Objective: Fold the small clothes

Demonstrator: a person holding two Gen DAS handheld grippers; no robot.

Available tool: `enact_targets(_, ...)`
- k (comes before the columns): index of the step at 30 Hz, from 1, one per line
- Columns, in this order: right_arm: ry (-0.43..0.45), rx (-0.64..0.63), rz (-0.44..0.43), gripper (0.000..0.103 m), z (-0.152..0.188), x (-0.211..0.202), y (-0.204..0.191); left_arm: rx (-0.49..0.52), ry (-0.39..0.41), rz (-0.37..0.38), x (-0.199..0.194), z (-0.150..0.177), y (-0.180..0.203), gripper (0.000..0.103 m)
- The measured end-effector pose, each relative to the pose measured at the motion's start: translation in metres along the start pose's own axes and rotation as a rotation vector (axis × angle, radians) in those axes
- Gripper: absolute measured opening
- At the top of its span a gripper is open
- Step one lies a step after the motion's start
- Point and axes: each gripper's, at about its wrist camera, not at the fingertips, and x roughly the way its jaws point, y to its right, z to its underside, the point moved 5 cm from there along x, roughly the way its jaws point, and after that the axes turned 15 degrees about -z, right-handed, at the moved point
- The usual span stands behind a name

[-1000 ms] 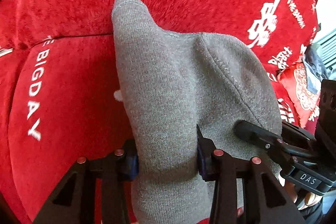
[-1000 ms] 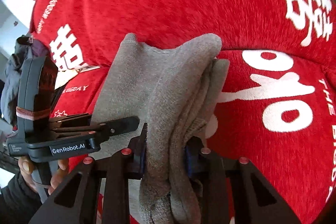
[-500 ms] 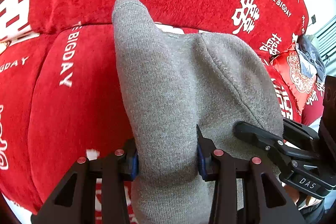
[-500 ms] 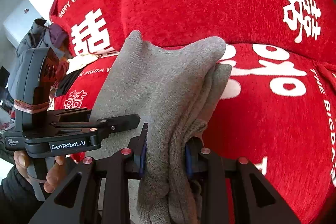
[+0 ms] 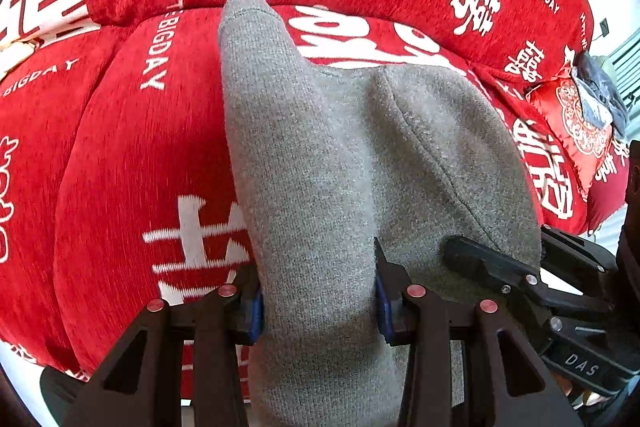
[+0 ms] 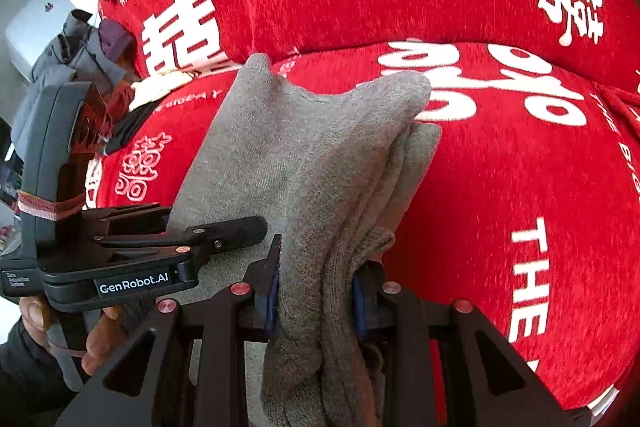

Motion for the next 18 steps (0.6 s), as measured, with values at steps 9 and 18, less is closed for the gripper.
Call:
enact_targets(9, 0.009, -0.01, 0.02, 0.031, 0.01, 0.006, -0.001, 0.008, 0.024, -0.019, 0.007, 0.006, 0.0, 0.043)
enact_targets(18, -0.018, -0.016, 0.043, 0.031, 0.016, 0.02, 0.004, -0.006, 0.008, -0.018, 0.026, 0.011, -0.008, 0.044)
